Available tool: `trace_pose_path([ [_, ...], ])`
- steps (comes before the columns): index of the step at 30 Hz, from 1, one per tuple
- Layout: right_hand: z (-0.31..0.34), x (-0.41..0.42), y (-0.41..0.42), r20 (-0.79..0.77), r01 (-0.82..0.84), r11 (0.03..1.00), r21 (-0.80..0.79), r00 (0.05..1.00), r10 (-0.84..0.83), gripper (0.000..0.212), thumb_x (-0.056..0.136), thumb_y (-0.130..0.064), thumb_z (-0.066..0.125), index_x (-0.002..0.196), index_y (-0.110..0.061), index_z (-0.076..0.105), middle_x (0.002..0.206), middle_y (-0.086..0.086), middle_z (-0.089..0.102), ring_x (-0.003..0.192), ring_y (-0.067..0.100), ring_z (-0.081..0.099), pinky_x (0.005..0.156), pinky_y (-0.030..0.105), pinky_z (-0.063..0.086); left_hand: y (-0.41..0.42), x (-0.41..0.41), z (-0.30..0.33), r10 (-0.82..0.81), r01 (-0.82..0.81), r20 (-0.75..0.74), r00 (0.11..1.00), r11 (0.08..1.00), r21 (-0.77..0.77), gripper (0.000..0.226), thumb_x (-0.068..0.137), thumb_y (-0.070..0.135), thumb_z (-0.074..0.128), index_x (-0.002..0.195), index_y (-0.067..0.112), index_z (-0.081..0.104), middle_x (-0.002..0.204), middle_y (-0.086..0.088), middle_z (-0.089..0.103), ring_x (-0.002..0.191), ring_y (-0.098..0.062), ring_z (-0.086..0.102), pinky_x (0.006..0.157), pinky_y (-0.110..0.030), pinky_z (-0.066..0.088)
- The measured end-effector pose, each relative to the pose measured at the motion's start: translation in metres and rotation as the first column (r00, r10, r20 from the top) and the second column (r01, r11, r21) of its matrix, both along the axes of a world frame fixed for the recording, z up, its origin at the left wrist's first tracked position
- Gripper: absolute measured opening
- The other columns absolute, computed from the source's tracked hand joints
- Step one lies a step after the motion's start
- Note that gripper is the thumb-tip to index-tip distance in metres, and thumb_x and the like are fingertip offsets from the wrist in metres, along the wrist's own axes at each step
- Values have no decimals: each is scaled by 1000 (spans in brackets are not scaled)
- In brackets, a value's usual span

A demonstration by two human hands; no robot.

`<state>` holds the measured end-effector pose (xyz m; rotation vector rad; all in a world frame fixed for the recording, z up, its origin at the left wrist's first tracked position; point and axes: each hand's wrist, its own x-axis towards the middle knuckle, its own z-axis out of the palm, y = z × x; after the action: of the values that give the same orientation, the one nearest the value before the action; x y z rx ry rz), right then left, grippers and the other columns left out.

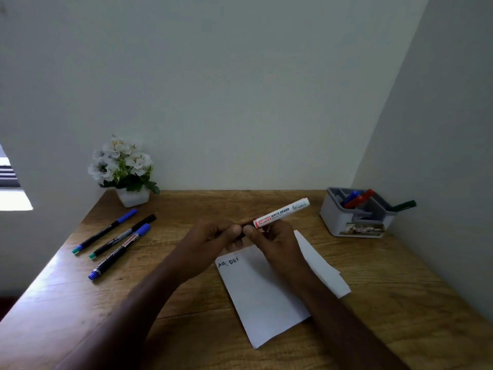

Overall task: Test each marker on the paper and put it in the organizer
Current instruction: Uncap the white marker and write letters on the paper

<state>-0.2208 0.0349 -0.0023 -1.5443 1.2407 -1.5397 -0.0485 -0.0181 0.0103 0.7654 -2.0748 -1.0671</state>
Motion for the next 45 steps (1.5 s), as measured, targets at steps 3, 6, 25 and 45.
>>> trace_pose_path([
  [3,4,-14,-1,60,118,992,-42,992,-115,14,98,-10,58,104,-14,70,101,4,74,100,19,69,83,34,55,-4,-4,-5,126,-126,8,992,992,26,37,96,41,49,87,16,75,86,1,74,79,-11,67,74,-23,50],
  [6,11,-28,-1,-52,229,972,-60,971,-232,22,99,-7,55,118,-18,56,92,2,67,83,10,67,73,31,55,-6,-20,3,155,-154,96,983,988,-16,33,98,38,52,85,18,75,84,9,74,78,-4,66,66,-9,45],
  [25,142,-269,54,-831,688,679,-258,201,-519,13,84,-16,76,97,-12,75,97,8,70,82,18,59,68,26,44,-23,-223,63,-64,155,285,956,938,-309,28,95,25,61,69,15,67,63,5,63,50,5,52,50,-9,35],
  [45,124,-228,24,-820,659,731,-180,310,-481,16,83,-18,75,99,-16,73,106,3,69,97,19,63,87,38,55,-31,-190,62,-4,106,306,952,943,-315,28,94,28,63,67,21,67,67,1,69,62,-16,62,63,-28,47],
])
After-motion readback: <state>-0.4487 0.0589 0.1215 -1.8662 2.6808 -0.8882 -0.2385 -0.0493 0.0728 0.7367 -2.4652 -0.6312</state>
